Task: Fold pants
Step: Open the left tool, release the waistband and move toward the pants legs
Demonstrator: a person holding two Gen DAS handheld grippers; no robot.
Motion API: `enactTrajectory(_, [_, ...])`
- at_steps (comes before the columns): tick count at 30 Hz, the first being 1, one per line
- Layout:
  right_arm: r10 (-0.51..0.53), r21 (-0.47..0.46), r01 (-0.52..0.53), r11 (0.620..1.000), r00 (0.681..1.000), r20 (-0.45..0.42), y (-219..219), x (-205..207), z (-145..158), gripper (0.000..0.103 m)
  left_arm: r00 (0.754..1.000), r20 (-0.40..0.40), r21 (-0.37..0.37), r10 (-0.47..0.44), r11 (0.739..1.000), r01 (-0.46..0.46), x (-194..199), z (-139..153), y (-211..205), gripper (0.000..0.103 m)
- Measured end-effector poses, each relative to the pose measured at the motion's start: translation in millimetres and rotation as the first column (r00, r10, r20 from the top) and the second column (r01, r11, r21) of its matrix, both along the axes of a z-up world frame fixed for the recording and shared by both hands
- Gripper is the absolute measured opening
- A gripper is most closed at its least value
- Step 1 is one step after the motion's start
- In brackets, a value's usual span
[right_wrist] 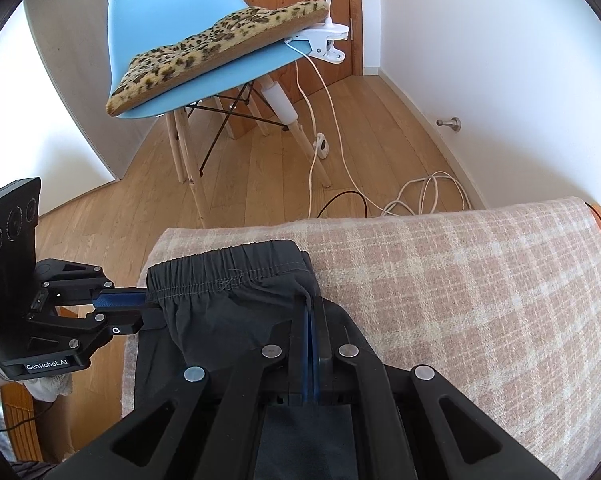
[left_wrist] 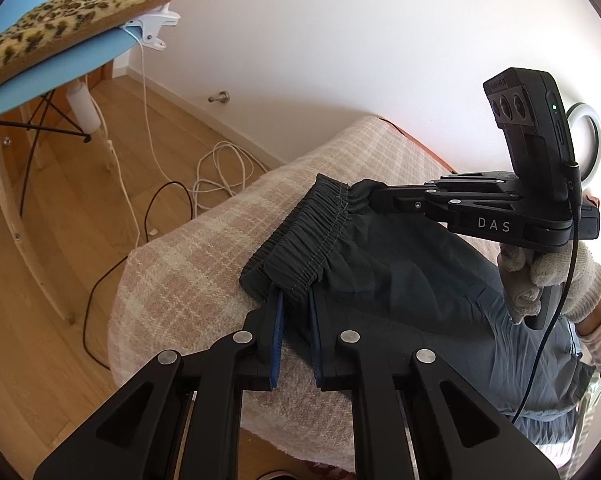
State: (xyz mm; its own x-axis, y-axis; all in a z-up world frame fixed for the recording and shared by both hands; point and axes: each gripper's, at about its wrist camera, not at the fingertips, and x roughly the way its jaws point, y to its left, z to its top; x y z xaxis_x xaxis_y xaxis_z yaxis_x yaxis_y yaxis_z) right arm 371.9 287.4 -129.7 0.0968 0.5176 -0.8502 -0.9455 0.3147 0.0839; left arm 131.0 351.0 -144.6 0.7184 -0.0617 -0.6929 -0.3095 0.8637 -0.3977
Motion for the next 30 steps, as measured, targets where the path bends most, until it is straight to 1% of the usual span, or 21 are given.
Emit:
enactTrajectory(1, [0.000, -0.002, 0.000, 1.000, 1.000, 0.001, 0, 0, 0, 0.000, 1.000, -0.003, 0.006, 0.000, 1.000, 0.000, 0, 1, 0, 0.010])
enactTrajectory(2, [-0.001, -0.003, 0.001, 1.000, 1.000, -0.001, -1, -1, 0, 0.002, 1.000, -0.006, 0.007, 0.002, 1.000, -0.002, 0, 1, -1, 0.010])
enactTrajectory(3, [-0.006, -0.003, 0.006, 1.000, 1.000, -0.001, -1, -1, 0, 0.005, 1.000, -0.009, 0.007, 0.003, 1.000, -0.003, 0, 2, -1, 0.010])
enactTrajectory(4, [-0.014, -0.005, 0.014, 1.000, 1.000, 0.003, -1, -1, 1, 0.010, 1.000, -0.012, 0.009, 0.005, 1.000, -0.005, -1, 3, -2, 0.011])
enactTrajectory(5, [-0.024, -0.007, 0.024, 1.000, 1.000, 0.006, -1, -1, 2, 0.028, 1.000, -0.016, 0.013, 0.011, 1.000, -0.011, -1, 3, -1, 0.013])
enactTrajectory(6, [-0.036, -0.006, 0.036, 0.999, 0.999, 0.011, -1, -1, 4, 0.040, 1.000, -0.019, 0.012, 0.013, 1.000, -0.012, -2, 4, -1, 0.014])
enactTrajectory(8, [-0.053, 0.001, 0.053, 0.999, 0.998, 0.014, -6, -1, 9, 0.041, 1.000, -0.028, 0.020, 0.014, 1.000, -0.013, -4, 7, -2, 0.015])
enactTrajectory(10, [-0.068, 0.000, 0.068, 0.998, 0.998, 0.014, -11, -2, 15, 0.044, 0.999, -0.035, 0.043, 0.022, 0.999, -0.020, -7, 12, -2, 0.021])
enactTrajectory(11, [-0.079, -0.001, 0.079, 0.997, 0.997, 0.016, -16, -3, 18, 0.049, 0.999, -0.041, 0.060, 0.033, 0.998, -0.030, -8, 15, -1, 0.026])
enactTrajectory(12, [-0.092, 0.004, 0.092, 0.996, 0.996, 0.022, -21, -4, 23, 0.054, 0.998, -0.041, 0.068, 0.041, 0.997, -0.038, -10, 18, 0, 0.028])
enactTrajectory(14, [-0.117, 0.022, 0.116, 0.993, 0.993, 0.034, -35, -8, 35, 0.059, 0.998, -0.030, 0.062, 0.051, 0.997, -0.050, -13, 25, 4, 0.028])
enactTrajectory(17, [-0.161, 0.036, 0.159, 0.987, 0.986, 0.051, -61, -16, 54, 0.062, 0.998, 0.003, 0.028, 0.057, 0.998, -0.057, -19, 37, 8, 0.028])
enactTrajectory(18, [-0.179, 0.043, 0.177, 0.983, 0.982, 0.052, -71, -19, 62, 0.065, 0.999, 0.013, 0.026, 0.052, 0.998, -0.052, -20, 41, 7, 0.028])
enactTrajectory(21, [-0.227, 0.071, 0.222, 0.972, 0.972, 0.063, -104, -28, 86, 0.066, 0.999, 0.040, 0.028, 0.015, 0.999, -0.016, -19, 55, -5, 0.028])
enactTrajectory(26, [-0.328, 0.113, 0.318, 0.941, 0.941, 0.081, -160, -39, 126, 0.066, 0.993, 0.087, 0.039, -0.075, 0.997, 0.072, -13, 81, -38, 0.028])
enactTrajectory(30, [-0.409, 0.140, 0.394, 0.908, 0.907, 0.101, -208, -48, 153, 0.069, 0.978, 0.120, 0.047, -0.172, 0.985, 0.167, -4, 100, -69, 0.028])
